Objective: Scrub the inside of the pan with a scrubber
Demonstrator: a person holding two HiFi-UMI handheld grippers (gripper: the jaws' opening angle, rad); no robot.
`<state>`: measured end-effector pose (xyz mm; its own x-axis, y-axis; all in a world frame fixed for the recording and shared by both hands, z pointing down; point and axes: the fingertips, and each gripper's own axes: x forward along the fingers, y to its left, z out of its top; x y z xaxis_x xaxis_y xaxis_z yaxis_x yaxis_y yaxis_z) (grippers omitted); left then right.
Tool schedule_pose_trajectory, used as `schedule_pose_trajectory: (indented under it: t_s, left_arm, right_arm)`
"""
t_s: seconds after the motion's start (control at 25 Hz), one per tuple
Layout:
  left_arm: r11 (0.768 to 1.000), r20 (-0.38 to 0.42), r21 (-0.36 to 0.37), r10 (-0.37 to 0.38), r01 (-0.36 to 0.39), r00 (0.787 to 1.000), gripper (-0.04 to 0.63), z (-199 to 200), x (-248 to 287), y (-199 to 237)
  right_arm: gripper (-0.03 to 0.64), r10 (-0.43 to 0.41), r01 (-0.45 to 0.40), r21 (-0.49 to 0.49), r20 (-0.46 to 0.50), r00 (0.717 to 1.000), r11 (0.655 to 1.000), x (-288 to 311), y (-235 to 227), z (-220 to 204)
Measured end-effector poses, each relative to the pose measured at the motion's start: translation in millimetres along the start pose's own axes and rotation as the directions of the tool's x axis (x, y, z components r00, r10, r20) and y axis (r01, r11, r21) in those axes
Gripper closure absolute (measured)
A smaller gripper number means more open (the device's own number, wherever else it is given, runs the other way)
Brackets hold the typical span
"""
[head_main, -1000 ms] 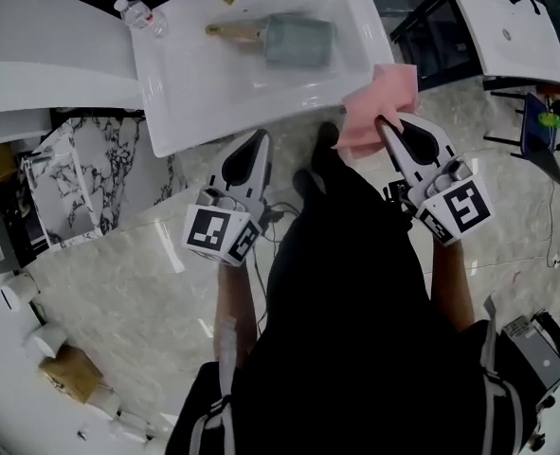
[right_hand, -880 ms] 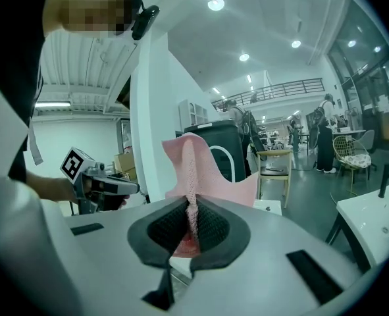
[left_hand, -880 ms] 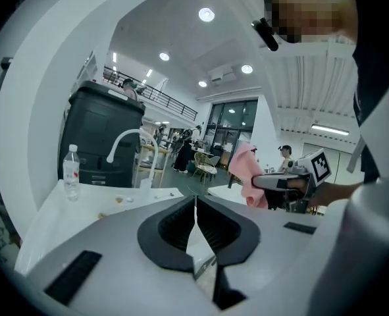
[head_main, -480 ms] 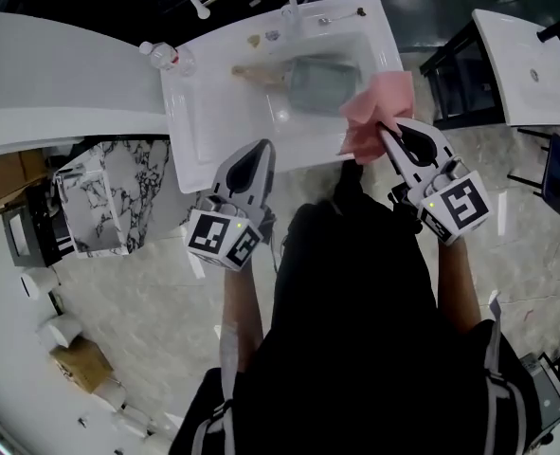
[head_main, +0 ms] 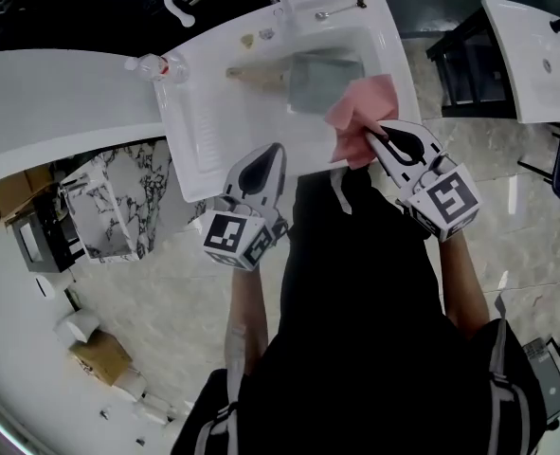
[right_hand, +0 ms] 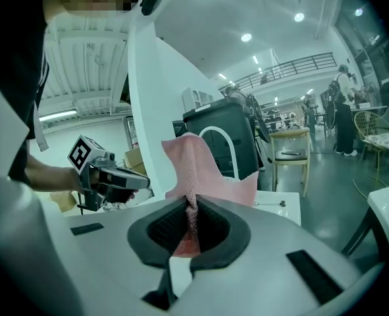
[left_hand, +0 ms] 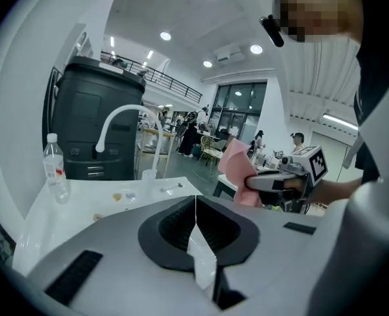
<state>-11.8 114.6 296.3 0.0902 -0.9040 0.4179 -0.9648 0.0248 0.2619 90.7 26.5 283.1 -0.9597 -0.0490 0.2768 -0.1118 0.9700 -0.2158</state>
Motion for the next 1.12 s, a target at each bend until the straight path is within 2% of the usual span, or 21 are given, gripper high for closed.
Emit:
schedule_pose_trajectory:
  t_s: [0.2,0.48,0.64,0.76,1.0,1.12]
  left_arm:
    - [0.999,-0.067,0.009,-0.039,0.040,0.997,0.561,-11,25,21]
    - [0.990,-0.155,0.029,-0.135,0.141,0.979,0.561,-17,66,58]
    - [0.979,-0.203,0.030,-0.193,0.203,0.960,0.561,-25,90,81]
    - [0.969,-0.248,0.050,-0.225,0.244,0.942,0.561,-35,108,102]
    - [0.957,-0.350,0.088,-0.229,0.275,0.908,0.561,-65,141,151]
    - [0.957,-0.375,0.091,-0.224,0.276,0.899,0.561,-78,159,173]
  right_arm:
    - [0.591,-0.004,0.006,0.023,-0.084,0.996,1.000,23,-4,-21]
    - [0.591,-0.057,0.066,0.049,-0.162,0.985,0.997,70,-19,-38]
    - [0.592,-0.104,0.123,0.075,-0.215,0.971,0.990,93,-29,-51]
    - [0.591,-0.139,0.157,0.051,-0.254,0.957,0.986,112,-39,-63]
    - [0.591,-0.165,0.191,0.061,-0.302,0.939,0.980,156,-54,-93]
    - [0.591,-0.164,0.192,0.052,-0.336,0.927,0.980,178,-61,-114]
